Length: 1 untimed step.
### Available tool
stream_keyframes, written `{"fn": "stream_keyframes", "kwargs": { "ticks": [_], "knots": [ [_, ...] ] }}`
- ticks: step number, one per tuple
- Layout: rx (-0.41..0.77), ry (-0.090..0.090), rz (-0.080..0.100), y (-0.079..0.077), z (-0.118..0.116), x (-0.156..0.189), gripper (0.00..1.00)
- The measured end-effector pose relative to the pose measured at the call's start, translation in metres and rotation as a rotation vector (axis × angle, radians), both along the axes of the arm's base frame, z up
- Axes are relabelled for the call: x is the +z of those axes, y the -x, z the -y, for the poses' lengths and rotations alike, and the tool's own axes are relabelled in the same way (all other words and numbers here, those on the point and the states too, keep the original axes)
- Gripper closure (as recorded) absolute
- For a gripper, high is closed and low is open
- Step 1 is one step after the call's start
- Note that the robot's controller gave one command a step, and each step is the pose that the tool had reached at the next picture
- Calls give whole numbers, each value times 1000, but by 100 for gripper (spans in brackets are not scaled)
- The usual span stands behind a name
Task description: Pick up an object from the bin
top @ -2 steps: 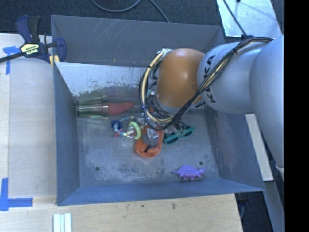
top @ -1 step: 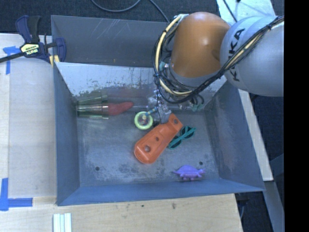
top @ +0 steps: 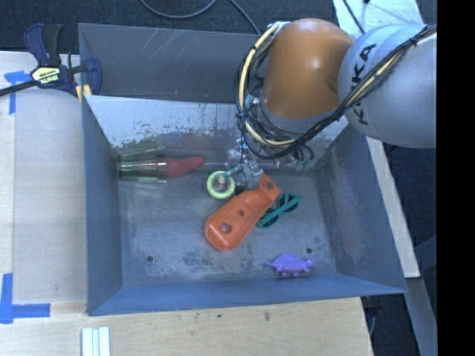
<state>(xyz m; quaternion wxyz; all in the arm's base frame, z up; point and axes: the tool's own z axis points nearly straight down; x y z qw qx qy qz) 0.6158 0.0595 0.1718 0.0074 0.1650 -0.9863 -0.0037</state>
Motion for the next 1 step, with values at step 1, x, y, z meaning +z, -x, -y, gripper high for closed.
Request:
{"fn": "stream_keyframes", "kwargs": {
  "ticks": [1],
  "knots": [
    [62, -2, 10, -8, 2, 163, 100]
  ]
}}
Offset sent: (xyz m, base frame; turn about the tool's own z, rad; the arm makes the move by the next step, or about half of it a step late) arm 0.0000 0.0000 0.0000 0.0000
